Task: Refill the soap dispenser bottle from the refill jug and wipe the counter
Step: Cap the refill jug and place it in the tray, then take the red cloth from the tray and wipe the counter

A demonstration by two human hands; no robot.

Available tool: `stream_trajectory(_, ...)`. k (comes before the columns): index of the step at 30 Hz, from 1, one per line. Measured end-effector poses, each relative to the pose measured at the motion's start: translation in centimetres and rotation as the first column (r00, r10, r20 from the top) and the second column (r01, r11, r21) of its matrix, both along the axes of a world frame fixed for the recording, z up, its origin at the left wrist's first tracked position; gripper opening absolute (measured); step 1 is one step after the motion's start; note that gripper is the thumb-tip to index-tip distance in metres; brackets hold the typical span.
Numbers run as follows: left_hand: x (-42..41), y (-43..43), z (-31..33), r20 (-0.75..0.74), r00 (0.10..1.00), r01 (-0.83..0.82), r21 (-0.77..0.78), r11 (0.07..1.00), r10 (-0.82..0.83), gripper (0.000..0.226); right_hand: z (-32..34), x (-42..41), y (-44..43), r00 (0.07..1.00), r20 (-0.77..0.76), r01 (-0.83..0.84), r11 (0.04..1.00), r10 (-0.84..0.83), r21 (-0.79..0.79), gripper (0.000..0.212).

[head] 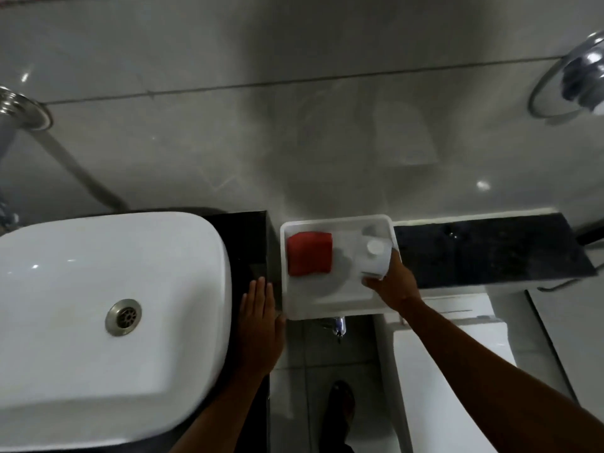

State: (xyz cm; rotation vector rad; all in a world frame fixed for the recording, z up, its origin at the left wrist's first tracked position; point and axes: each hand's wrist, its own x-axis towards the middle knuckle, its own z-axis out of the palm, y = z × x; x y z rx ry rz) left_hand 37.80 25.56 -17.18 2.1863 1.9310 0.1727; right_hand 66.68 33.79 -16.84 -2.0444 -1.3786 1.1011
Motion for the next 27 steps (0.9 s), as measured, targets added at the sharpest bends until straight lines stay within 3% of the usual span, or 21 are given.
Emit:
stream_trajectory(5, 0.0, 0.0, -0.8, 0.042, 0.999, -0.027, 0.027, 0.999, 0.025, 0.069, -2.7, 0.0, 4.1, 0.998, 0.049, 0.037, 0.998, -0.034, -0.044, 0.071)
stream_trajectory(16, -0.1, -0.2, -1.1, 0.085, 0.996, -0.037, 0.043, 0.998, 0.033, 0.059, -4.4, 1.0, 6.5, 0.994, 0.072, 0.083, 0.992, -0.076, -0.1, 0.076)
stream_trajectory(19, -0.1, -0.1, -1.0, 0.076, 0.997, -0.029, 0.031, 0.999, 0.027, 0.06, -3.2, 0.8, 6.0, 0.995, 0.059, 0.091, 0.991, -0.086, -0.094, 0.07)
stream_trajectory(22, -0.2, -0.1, -1.1, 0.078, 0.997, -0.024, 0.026, 0.999, 0.022, 0.061, -1.8, -0.2, 3.1, 0.949, -0.045, 0.304, 0.943, -0.312, -0.132, 0.066)
stream_trajectory(24, -0.3, -0.2, -1.3, 0.087, 0.996, -0.01, 0.035, 0.999, 0.007, 0.061, -1.2, -1.7, -0.2, 0.911, -0.036, 0.404, 0.908, -0.41, -0.112, 0.057)
stream_trajectory(27, -0.5, -0.4, -1.5, 0.078, 0.996, 0.034, 0.048, 0.998, -0.038, 0.06, -1.3, -5.2, -4.0, 0.949, -0.107, 0.288, 0.954, -0.296, -0.09, 0.039)
